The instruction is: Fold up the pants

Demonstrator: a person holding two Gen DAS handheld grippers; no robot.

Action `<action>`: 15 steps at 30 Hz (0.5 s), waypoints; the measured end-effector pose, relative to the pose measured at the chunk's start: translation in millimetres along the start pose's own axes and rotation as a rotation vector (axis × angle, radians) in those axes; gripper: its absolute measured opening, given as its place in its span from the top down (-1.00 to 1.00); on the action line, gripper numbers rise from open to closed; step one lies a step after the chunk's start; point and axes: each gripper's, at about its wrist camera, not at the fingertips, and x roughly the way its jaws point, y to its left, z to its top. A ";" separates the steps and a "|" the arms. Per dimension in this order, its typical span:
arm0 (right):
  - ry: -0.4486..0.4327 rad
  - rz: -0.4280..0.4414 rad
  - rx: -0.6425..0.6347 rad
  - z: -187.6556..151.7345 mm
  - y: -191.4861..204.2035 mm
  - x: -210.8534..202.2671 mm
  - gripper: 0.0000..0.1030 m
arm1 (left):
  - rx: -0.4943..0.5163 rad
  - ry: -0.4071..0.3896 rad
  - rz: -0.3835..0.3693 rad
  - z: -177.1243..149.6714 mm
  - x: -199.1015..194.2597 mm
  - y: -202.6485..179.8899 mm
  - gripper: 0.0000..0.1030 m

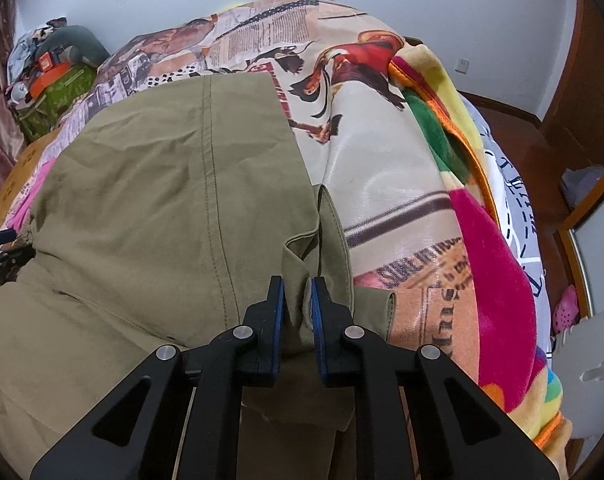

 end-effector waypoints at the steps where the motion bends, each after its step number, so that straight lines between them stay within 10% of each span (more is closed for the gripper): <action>1: 0.009 -0.002 0.002 1.6 0.4 0.1 0.78 | 0.019 -0.003 0.014 1.3 0.1 -2.1 -0.89; 15: -0.049 -0.055 -0.030 25.6 19.5 -61.8 0.66 | 0.027 -0.049 -0.019 8.4 -62.7 7.5 -0.87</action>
